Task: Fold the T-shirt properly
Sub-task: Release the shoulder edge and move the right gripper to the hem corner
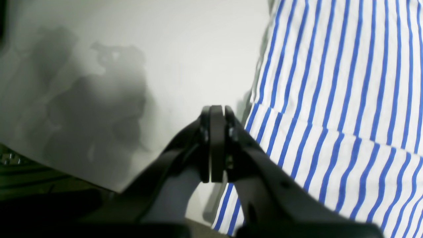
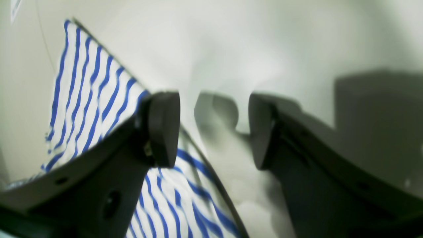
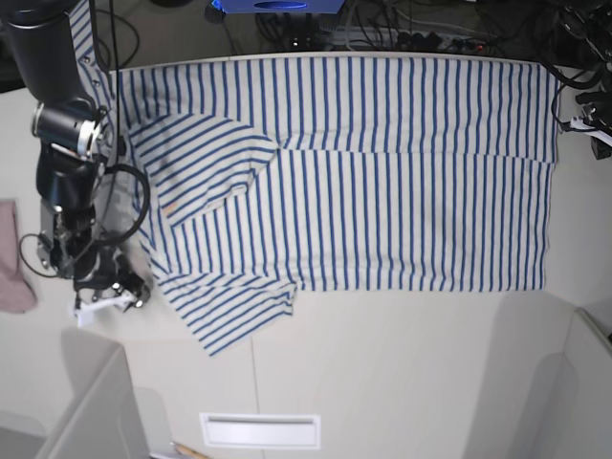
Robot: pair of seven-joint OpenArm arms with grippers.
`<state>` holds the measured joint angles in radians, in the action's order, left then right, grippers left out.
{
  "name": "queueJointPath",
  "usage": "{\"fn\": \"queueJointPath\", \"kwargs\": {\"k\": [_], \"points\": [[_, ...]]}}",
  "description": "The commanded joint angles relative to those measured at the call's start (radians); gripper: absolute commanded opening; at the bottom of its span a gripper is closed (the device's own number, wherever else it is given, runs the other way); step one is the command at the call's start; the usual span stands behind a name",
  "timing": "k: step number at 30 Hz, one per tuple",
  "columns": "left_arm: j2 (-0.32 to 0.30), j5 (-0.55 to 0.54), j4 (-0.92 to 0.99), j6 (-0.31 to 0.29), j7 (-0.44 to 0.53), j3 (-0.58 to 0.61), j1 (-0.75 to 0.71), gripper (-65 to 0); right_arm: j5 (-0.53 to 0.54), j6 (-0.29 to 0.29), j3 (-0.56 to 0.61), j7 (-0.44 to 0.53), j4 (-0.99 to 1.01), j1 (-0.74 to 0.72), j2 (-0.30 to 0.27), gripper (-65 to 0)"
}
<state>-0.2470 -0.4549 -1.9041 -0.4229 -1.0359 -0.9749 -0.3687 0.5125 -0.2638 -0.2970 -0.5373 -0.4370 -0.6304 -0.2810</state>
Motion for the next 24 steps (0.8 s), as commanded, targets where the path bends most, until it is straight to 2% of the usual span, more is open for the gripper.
{"fn": "queueJointPath", "kwargs": {"k": [1, 5, 8, 12, 19, 21, 22, 24], "points": [[-0.018, -0.009, -0.016, 0.0, 0.024, -0.008, 0.0, -65.0, -0.018, -0.015, -0.001, -0.01, 0.025, -0.035, -0.011, -33.5], [-0.018, -0.009, -0.016, 0.0, 0.024, -0.008, -0.002, -65.0, -0.108, -0.116, 0.0, -0.01, 0.086, -0.078, 0.024, -33.5], [-0.016, -0.009, -0.016, 0.0, 0.024, -0.008, 0.006, -65.0, -0.213, -0.153, 0.0, -0.01, 0.086, -0.09, 0.058, -33.5], [-0.016, -0.009, -0.016, 0.0, 0.024, -0.006, 0.007, -65.0, -0.311, -0.154, 0.0, 0.0, 0.085, -0.093, 0.096, -33.5], [-0.018, -0.006, -0.015, 0.0, 0.024, 0.0, 0.01, -65.0, -0.311, -0.153, 0.0, 0.001, 0.085, -0.093, 0.096, -34.5], [-0.016, 0.028, -0.015, 0.0, 0.024, 0.003, 0.013, -65.0, -0.311, -0.15, 0.0, 0.003, 0.085, -0.093, 0.098, -35.3], [-0.013, 0.048, -0.015, 0.0, 0.024, 0.004, 0.023, -65.0, -0.311, -0.15, 0.0, 0.01, 0.085, -0.093, 0.099, -37.4], [-0.012, 0.106, -0.015, 0.0, 0.024, 0.004, 0.058, -65.0, -0.312, -0.148, 0.0, 0.032, 0.085, -0.092, 0.099, -45.9]]}}
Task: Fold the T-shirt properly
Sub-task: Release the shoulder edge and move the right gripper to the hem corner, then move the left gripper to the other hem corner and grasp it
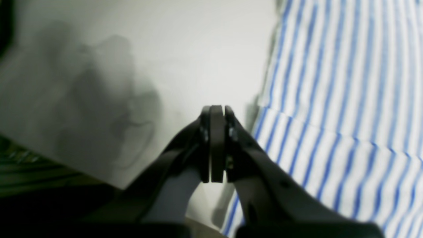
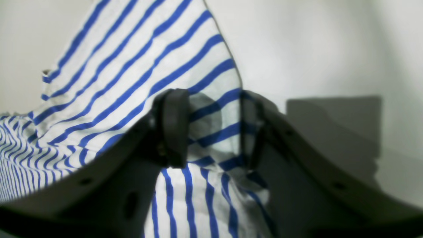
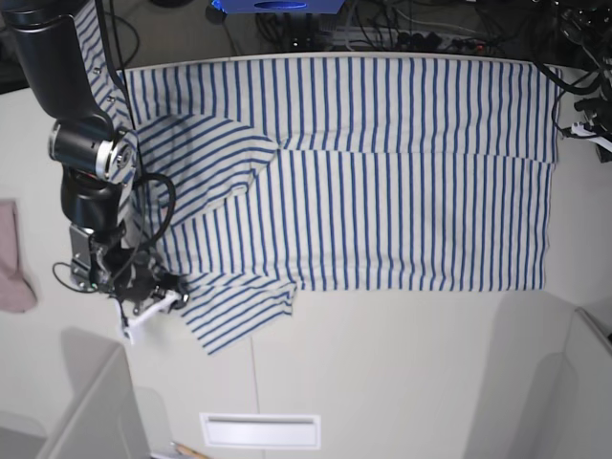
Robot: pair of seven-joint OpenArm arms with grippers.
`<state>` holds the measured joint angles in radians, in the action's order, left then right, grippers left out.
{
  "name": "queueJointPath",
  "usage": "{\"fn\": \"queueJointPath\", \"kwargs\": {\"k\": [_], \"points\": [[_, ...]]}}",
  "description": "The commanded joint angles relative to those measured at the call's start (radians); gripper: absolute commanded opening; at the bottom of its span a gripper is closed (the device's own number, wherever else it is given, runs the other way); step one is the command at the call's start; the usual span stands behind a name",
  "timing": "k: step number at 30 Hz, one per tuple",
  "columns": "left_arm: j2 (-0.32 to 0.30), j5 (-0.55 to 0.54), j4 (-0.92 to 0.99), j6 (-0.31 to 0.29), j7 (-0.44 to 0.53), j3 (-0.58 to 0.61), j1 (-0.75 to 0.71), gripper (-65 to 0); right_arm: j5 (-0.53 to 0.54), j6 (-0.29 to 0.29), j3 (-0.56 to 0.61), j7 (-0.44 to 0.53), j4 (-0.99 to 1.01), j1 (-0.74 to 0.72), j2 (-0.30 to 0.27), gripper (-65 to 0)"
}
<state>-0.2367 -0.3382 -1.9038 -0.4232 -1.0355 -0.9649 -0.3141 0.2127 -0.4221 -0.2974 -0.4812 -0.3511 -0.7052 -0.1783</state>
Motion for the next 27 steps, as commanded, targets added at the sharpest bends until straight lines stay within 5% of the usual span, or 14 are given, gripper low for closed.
{"fn": "queueJointPath", "kwargs": {"k": [1, 4, 9, 12, 18, 27], "points": [[-0.02, 0.021, -0.015, 0.001, 0.024, -0.006, 0.017, -65.0, -0.012, 0.01, 0.0, -0.02, -0.001, -0.015, -0.003, -51.6], [-0.014, 0.08, -0.003, 0.001, 0.024, -0.004, 0.069, -65.0, -0.012, 0.01, 0.0, -0.014, -0.001, -0.015, -0.003, -65.0], [-0.023, 0.12, 0.105, 0.001, 0.024, 0.024, 0.201, -20.1, -0.012, 0.01, 0.0, -0.012, -0.003, -0.018, -0.003, -65.0], [-0.063, 0.179, 0.218, 0.001, 0.027, 0.106, 0.301, -1.3, -0.012, 0.01, 0.0, -0.012, -0.003, -0.018, -0.003, -65.0], [-0.071, 0.342, 0.537, -0.003, 0.037, 0.218, 0.6, 0.0, -0.012, 0.01, 0.0, -0.012, -0.003, -0.018, -0.003, -65.0], [-0.072, 0.465, 1.097, 0.002, 0.337, 0.283, 0.896, 0.0, -0.012, 0.01, 0.0, -0.012, -0.003, -0.018, -0.008, -65.0]]}}
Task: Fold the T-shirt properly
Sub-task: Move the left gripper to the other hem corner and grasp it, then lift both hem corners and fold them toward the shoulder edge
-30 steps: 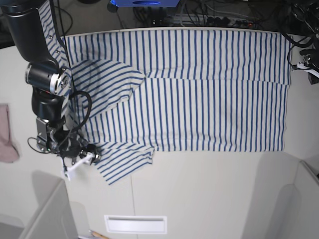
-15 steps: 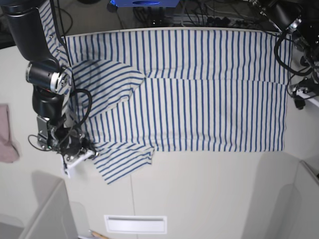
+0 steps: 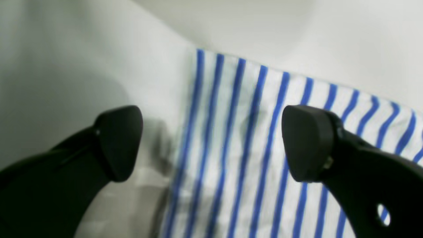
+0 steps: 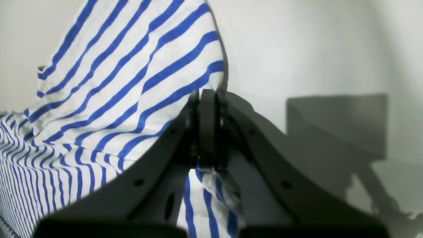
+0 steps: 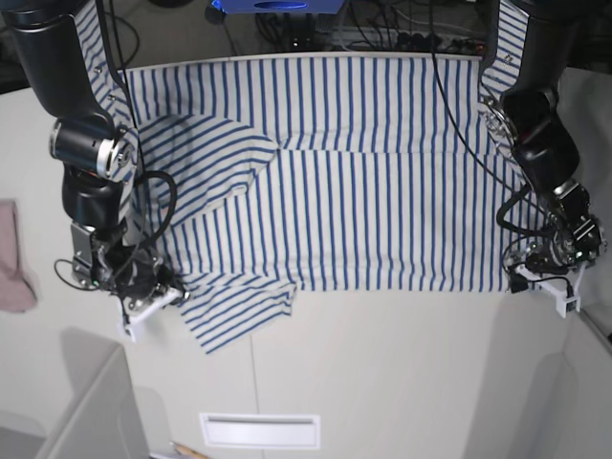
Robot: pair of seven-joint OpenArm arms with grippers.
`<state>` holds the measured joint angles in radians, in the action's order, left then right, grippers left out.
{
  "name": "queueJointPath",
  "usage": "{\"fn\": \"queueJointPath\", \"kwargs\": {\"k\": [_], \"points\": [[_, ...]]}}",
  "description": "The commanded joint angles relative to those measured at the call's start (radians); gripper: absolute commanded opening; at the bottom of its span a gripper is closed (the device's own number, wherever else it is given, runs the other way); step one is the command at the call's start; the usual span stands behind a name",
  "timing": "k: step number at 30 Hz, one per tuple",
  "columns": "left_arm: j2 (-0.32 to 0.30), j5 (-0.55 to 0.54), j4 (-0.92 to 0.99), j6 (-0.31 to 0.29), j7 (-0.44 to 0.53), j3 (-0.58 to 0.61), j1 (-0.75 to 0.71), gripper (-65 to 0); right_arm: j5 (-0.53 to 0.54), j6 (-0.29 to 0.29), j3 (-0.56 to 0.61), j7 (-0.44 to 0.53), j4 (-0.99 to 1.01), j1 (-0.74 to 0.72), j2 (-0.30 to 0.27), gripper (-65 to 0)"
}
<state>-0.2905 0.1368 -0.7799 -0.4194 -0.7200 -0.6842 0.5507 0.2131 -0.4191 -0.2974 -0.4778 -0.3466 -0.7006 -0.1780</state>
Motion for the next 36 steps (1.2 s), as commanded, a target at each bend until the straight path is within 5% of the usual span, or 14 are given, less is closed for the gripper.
{"fn": "queueJointPath", "kwargs": {"k": [1, 7, 22, 27, 36], "points": [[-0.029, 0.008, 0.024, 0.0, 0.05, 0.002, 0.056, 0.0, -0.013, 0.007, 0.0, -0.015, -0.007, -0.023, -0.008, -65.0], [-0.072, 0.028, 0.187, 0.149, 0.167, 0.002, 0.116, 0.0, -0.013, 0.007, 0.0, -0.015, -0.007, -0.024, -0.008, -65.0], [-0.075, 0.036, 0.234, 0.147, 0.175, 0.017, 0.114, 0.0, -0.013, 0.007, 0.0, -0.015, -0.009, -0.026, -0.007, -65.0], [-0.086, 0.027, 0.417, 0.147, 0.305, 0.169, 0.145, 0.0, -0.013, 0.007, 0.0, -0.017, -0.009, -0.032, -0.007, -65.0], [-0.111, -0.035, 0.434, 0.149, 0.322, 0.142, 0.153, 0.0, -0.013, 0.007, 0.002, -0.017, -0.009, -0.034, -0.01, -65.0]]}}
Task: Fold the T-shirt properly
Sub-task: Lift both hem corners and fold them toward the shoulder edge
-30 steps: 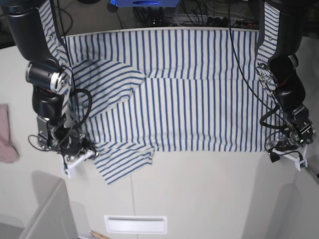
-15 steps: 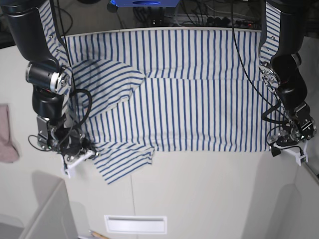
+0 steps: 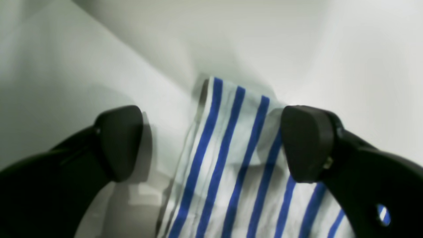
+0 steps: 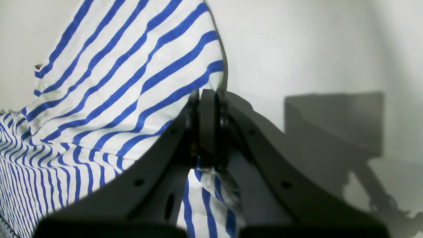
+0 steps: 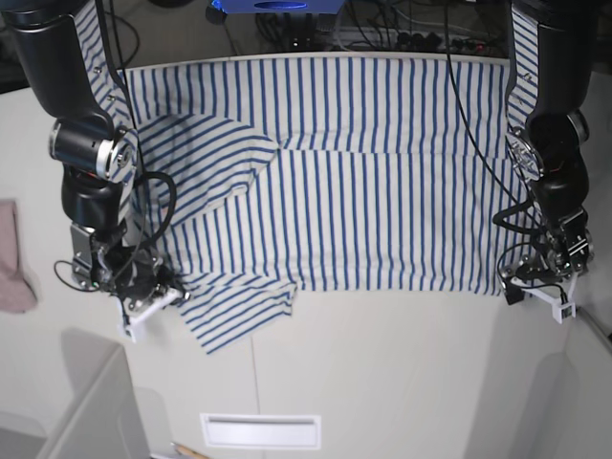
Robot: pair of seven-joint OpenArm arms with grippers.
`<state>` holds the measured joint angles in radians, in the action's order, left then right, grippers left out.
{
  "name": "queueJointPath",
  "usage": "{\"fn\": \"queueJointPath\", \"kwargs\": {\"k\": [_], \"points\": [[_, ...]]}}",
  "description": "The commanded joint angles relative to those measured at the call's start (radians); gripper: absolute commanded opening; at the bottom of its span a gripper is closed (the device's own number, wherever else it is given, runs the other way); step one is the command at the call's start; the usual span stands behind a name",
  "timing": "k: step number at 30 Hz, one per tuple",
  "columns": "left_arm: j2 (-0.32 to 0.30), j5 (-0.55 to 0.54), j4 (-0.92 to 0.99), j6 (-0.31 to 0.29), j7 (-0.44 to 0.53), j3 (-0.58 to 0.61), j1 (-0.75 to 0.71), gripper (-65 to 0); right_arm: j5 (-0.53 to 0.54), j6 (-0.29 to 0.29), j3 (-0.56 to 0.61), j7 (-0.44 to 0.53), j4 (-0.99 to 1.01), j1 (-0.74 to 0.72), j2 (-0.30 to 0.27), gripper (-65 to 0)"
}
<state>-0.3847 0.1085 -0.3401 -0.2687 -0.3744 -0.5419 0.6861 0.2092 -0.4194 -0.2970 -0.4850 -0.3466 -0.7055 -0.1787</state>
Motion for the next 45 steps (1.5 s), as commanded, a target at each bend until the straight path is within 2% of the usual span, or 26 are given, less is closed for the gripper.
{"fn": "queueJointPath", "kwargs": {"k": [1, 2, 6, 8, 11, 12, 21, 25, 31, 34, 38, 41, 45], "points": [[-0.017, -0.008, -0.006, -0.002, -0.024, -0.004, 0.017, -1.0, -0.009, 0.007, 0.002, -0.01, -0.009, -0.029, -0.009, -65.0], [-0.017, -0.008, -0.006, -0.002, -0.024, -0.004, 0.017, -5.8, -0.009, 0.007, 0.002, -0.01, -0.009, -0.029, -0.009, -65.0], [-0.017, -0.008, -0.006, -0.002, -0.024, -0.007, 0.017, -33.9, -0.009, 0.007, 0.002, -0.01, -0.009, -0.03, -0.008, -65.0], [-0.018, -0.008, -0.006, -0.002, -0.024, -0.007, 0.013, -45.6, -0.009, 0.007, 0.002, -0.01, -0.009, -0.03, -0.008, -65.0], [-0.018, -0.008, -0.02, -0.002, -0.022, -0.005, 0.001, -62.4, -0.009, 0.007, 0.002, -0.008, -0.009, -0.03, -0.008, -65.0], [-0.018, -0.008, -0.032, -0.002, -0.022, -0.004, -0.012, -65.0, -0.009, 0.007, 0.002, -0.008, -0.009, -0.03, -0.008, -65.0], [-0.018, -0.008, -0.113, -0.004, -0.025, -0.002, -0.05, -65.0, -0.009, 0.007, 0.002, 0.021, -0.009, -0.027, -0.008, -65.0], [-0.015, -0.01, -0.113, -0.004, -0.025, -0.01, -0.05, -65.0, -0.009, 0.007, 0.002, 0.091, -0.007, -0.013, -0.008, -65.0], [-0.01, -0.01, -0.115, -0.004, -0.025, -0.01, -0.052, -65.0, -0.009, 0.003, -0.008, 0.101, -0.01, -0.006, -0.008, -65.0], [-0.009, -0.011, -0.164, -0.004, -0.034, -0.011, -0.064, -65.0, -0.006, 0.001, -0.009, 0.096, -0.09, 0.02, -0.006, -65.0], [-0.009, -0.123, -0.32, -0.005, -0.123, -0.001, -0.133, -65.0, -0.004, 0.001, -0.006, 0.093, -0.248, 0.08, -0.002, -65.0], [-0.009, -0.186, -0.402, -0.005, -0.179, 0.021, -0.165, -65.0, -0.003, 0.001, -0.009, 0.082, -0.268, 0.088, 0.0, -65.0], [-0.009, -0.26, -0.506, -0.005, -0.189, 0.078, -0.234, -65.0, -0.001, -0.031, -0.012, 0.073, -0.314, 0.103, 0.0, -65.0]]}}
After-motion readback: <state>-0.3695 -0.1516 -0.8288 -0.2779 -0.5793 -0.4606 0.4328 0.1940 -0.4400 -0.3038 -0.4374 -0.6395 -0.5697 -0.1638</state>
